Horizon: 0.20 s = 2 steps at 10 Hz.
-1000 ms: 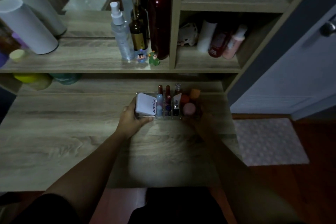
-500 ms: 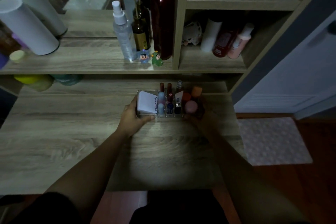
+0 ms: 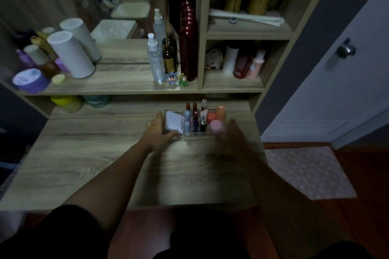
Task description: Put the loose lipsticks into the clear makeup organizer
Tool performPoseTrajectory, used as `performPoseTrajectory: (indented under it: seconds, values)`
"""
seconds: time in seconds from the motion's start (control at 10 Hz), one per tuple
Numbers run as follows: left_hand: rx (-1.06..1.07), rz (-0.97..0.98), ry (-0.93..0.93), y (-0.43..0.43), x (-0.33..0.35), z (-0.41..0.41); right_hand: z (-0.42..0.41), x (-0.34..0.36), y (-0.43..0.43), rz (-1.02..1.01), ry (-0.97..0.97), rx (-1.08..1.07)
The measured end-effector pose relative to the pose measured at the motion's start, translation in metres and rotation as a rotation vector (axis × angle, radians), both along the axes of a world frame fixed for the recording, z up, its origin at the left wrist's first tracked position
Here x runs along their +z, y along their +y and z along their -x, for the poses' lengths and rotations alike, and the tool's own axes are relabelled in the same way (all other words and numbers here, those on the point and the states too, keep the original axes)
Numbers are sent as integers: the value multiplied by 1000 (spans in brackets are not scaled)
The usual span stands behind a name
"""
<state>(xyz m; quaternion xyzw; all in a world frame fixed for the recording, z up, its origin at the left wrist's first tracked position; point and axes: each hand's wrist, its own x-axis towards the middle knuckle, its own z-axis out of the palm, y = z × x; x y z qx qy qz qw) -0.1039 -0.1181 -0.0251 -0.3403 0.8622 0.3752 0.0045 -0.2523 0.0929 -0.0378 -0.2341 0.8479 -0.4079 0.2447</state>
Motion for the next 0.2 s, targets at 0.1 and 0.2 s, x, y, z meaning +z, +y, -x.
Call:
performPoseTrajectory:
  seconds: [0.1,0.2]
  values:
    - [-92,76,44,23,31,1,-10,21,20,-153,129,101]
    - [-117,97,26,42,47,5,-13,31,27,-212,176,85]
